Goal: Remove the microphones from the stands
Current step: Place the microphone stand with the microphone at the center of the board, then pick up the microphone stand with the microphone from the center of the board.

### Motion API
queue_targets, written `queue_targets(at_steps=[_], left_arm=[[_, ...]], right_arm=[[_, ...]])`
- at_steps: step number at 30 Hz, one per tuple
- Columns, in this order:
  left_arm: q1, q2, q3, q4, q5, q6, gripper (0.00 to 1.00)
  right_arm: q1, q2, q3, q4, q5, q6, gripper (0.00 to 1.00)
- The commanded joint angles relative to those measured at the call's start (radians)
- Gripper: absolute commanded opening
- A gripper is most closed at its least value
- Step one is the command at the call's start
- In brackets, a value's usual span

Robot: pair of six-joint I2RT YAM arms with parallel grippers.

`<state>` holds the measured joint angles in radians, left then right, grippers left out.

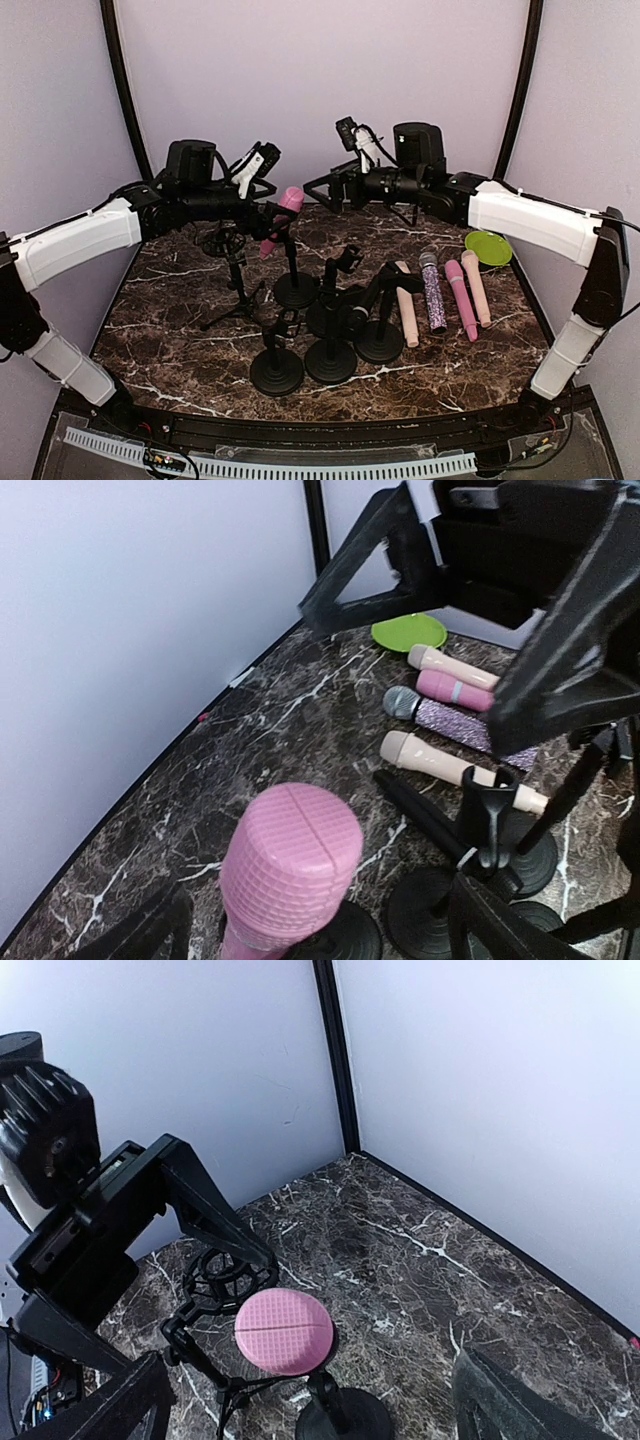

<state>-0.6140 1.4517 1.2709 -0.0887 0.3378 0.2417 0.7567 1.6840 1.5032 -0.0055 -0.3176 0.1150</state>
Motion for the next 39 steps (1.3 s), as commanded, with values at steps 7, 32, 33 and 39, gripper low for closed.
queue_targets(at_steps=[7,32,33,39], left_arm=[[-0.064,0.12,0.093,-0.027,-0.273,0.065,0.95],[-0.139,0.08,0.072,0.173,-0.545,0.086,0.05],[-0.138,0.073,0.077,0.181,-0.547,0.084,0.04],[-0.125,0.014,0.046,0.246,-0.568,0.047,0.0]], right_arm=[[-0.019,-0.071,-0.1,0.082,0.048,0.023,0.99],[0.047,0.061,0.072,-0.186,0.134,-0.107,0.93],[0.056,0.077,0.095,-0.213,0.144,-0.107,0.92],[0.077,0.127,0.117,-0.187,0.104,-0.094,0.87]])
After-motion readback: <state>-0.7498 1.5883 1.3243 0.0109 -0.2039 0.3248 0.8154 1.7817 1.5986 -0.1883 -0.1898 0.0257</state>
